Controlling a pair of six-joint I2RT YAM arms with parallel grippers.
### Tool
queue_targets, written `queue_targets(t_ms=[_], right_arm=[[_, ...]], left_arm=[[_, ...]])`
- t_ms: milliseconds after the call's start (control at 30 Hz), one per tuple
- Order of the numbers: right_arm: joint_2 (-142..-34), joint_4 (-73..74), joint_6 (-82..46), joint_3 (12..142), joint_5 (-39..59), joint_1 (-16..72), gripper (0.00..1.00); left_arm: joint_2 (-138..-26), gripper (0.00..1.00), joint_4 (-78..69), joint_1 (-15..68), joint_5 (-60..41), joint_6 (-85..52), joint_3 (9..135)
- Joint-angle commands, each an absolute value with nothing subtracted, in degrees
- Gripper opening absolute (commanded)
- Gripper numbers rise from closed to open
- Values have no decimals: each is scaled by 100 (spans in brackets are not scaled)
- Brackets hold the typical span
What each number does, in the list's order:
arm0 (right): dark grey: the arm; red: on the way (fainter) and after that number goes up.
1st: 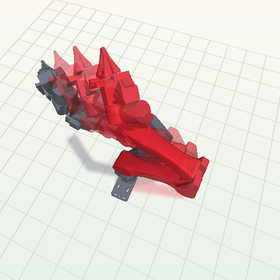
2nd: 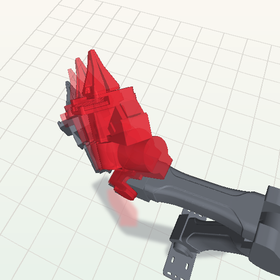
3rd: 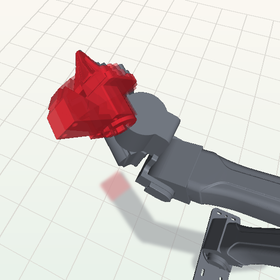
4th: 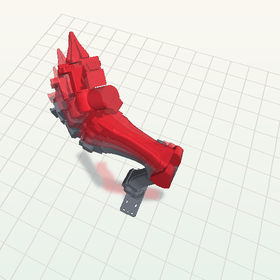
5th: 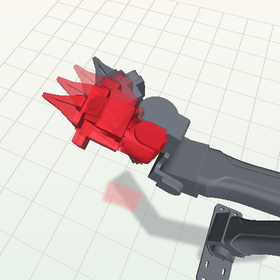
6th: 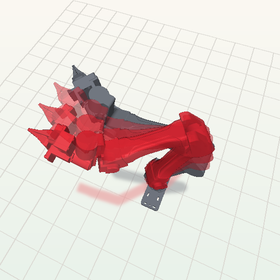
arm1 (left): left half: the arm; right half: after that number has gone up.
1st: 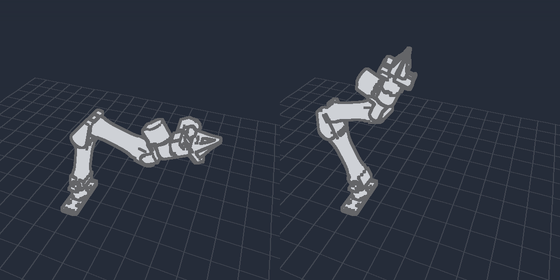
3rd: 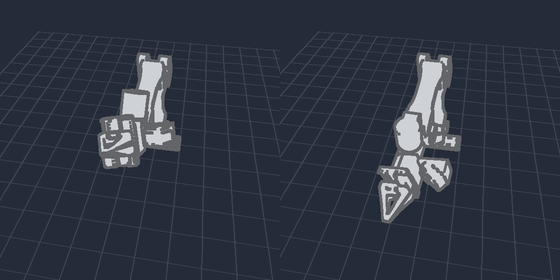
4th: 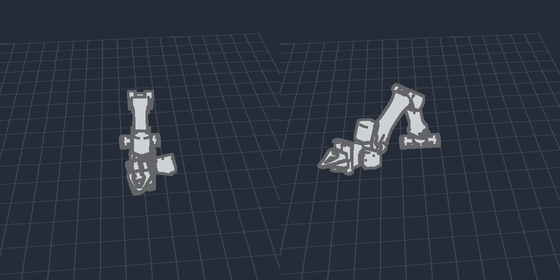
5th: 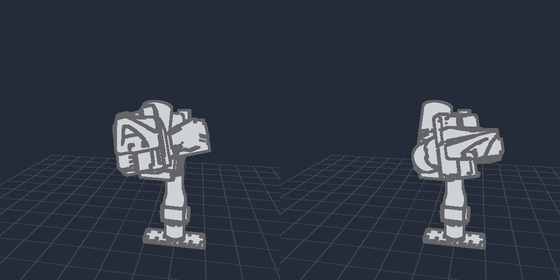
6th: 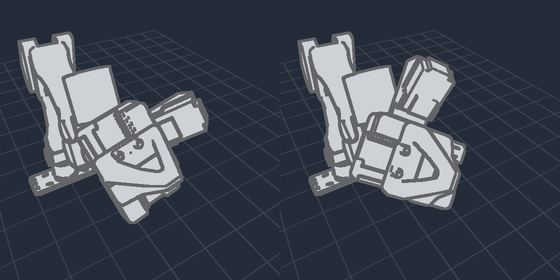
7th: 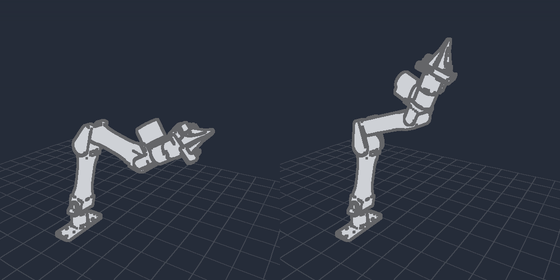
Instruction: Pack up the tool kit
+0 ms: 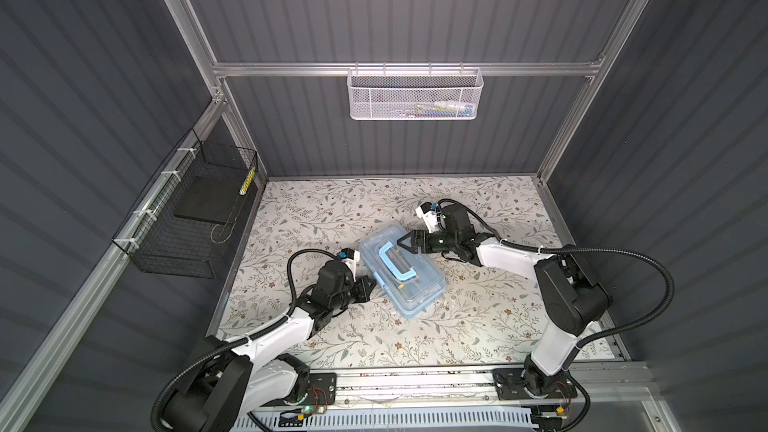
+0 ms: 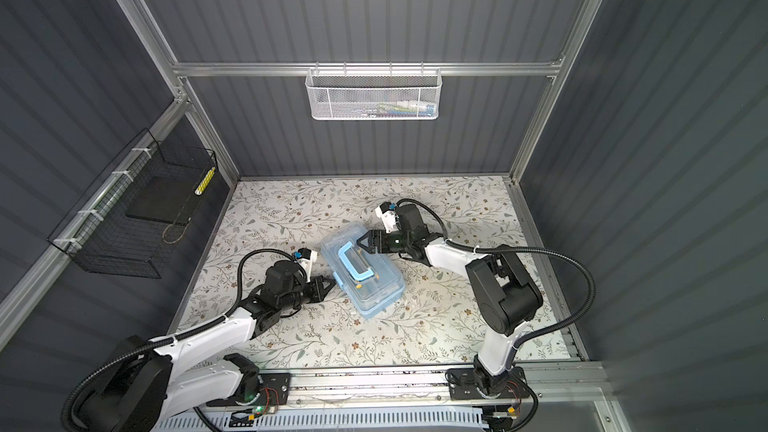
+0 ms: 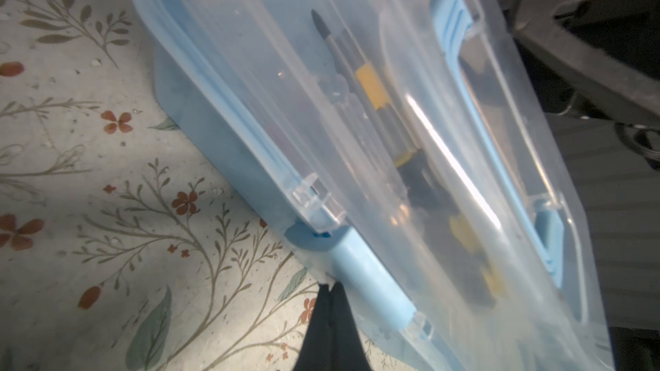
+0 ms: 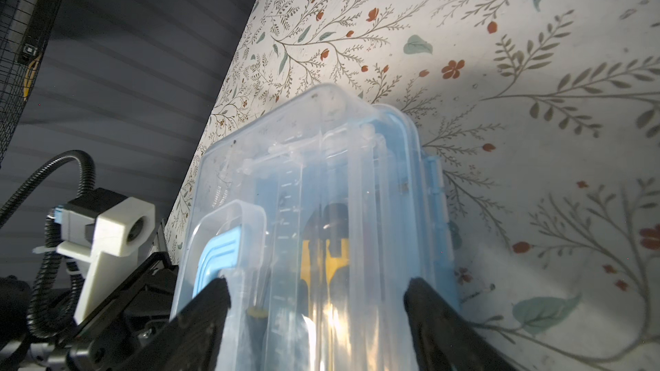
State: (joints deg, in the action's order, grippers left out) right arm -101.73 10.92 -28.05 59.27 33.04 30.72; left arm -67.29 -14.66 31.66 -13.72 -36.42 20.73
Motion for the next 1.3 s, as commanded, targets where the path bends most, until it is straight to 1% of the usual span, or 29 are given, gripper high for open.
queue_targets(t_ms=[0, 233, 600, 700, 833, 900, 967, 1067, 1167, 1267], right_arm=[[-10470, 35, -2980, 5607, 3643, 3221, 80], [-10465, 70, -3033, 5616, 3682, 3261, 80], [-10358, 26, -3102, 5581, 3665, 3391, 80], [-10349, 88, -3171, 5538, 3682, 3467, 80], [-10357, 135, -3234, 5511, 3666, 3566, 80], [-10348, 158, -3252, 5493, 3646, 3568, 80], [-10345, 165, -3278, 5500, 3585, 3568, 80], [-10303, 139, -3296, 5484, 3396, 3535, 80], [-10248, 164, -3365, 5462, 3239, 3418, 80], [-10225, 187, -3359, 5475, 3226, 3310, 81]], left_arm=[[-6990, 0, -2096, 3181, -1412, -3551, 2197], [-7328, 0, -2440, 3182, -1416, -3518, 2289], [-7367, 0, -2651, 3171, -1158, -3438, 2686], [-7577, 0, -2978, 3177, -1328, -3527, 2905], [-8086, 0, -3916, 3188, -1799, -4008, 2962], [-8240, 0, -4050, 3285, -1846, -4048, 3009], [-8283, 0, -3882, 3440, -1809, -3957, 3125], [-8077, 0, -2975, 3529, -1550, -3684, 3269], [-7515, 0, -1873, 3482, -876, -3296, 3177], [-7095, 0, -926, 3350, -606, -3048, 3143]])
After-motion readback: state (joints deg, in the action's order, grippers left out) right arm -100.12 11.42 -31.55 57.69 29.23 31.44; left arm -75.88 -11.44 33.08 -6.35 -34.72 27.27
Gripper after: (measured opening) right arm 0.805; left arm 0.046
